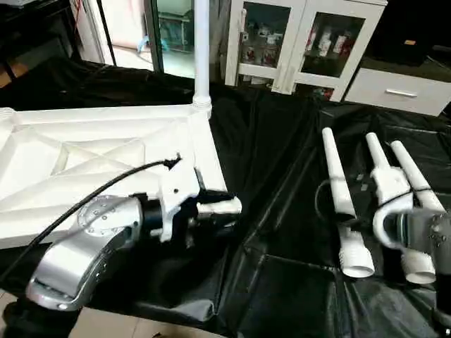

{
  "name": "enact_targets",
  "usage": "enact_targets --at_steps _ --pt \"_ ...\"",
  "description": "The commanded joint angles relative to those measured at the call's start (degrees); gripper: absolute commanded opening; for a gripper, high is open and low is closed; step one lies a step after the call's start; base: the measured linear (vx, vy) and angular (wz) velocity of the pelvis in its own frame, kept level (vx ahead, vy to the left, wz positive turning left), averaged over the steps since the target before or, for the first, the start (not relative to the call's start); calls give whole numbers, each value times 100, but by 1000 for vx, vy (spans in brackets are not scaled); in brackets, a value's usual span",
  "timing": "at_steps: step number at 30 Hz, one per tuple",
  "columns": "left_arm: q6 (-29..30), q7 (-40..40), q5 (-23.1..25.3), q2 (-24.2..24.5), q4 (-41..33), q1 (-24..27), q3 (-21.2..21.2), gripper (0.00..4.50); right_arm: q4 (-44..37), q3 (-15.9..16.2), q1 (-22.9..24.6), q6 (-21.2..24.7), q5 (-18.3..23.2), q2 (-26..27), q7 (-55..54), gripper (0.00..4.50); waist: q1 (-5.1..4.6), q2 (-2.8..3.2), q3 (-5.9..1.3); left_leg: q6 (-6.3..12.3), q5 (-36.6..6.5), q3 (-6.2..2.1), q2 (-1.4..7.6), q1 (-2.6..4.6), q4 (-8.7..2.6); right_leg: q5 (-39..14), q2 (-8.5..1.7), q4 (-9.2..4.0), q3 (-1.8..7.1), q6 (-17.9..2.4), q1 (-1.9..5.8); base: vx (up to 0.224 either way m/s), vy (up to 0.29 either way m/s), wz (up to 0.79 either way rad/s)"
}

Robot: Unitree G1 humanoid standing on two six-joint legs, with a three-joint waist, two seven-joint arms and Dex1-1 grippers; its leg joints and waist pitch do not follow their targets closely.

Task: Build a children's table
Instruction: Pick table leg

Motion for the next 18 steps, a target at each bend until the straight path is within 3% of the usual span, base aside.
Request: enact_targets --at_steps 1,5,8,9,14,15,18 --pt "88 -93 -62 66 -193 -12 -124 190 -88 -34 53 173 93 14 19 443 18 -9 -359 -149 -735 -21 164 -32 -441 -1960 -208 -402 157 -641 323 0 0 0" --pt "260 -277 -199 191 -414 21 -280 190 -26 -40 238 336 142 125 31 443 32 -1 -349 -182 -799 -23 165 -33 -446 -2016 -217 -412 162 -644 318 0 0 0" --pt "398 -411 -305 302 -577 54 -349 190 2 -110 264 370 61 209 -8 415 39 -10 -354 -224 -822 -25 164 -31 -447 -2061 -219 -403 158 -624 316 0 0 0" --pt "445 -422 -345 324 -604 64 -339 190 34 -143 246 374 24 221 1 415 36 17 -347 -251 -919 -23 162 -20 -448 -2153 -211 -415 160 -599 304 0 0 0" --pt "572 -369 -418 319 -599 -24 -319 190 78 -167 201 375 47 157 37 370 49 30 -350 -282 -1024 -30 154 -12 -451 -2329 -205 -440 154 -506 295 0 0 0" --pt "567 -352 -405 305 -563 -38 -340 190 104 -169 185 375 57 123 57 360 47 74 -351 -306 -1033 -35 150 -12 -454 -2265 -197 -434 151 -517 296 0 0 0" --pt "602 -294 -373 246 -479 -131 -437 190 239 -194 91 360 71 12 135 339 41 61 -336 -297 -1102 -34 145 -10 -452 -2317 -193 -450 152 -498 292 0 0 0"
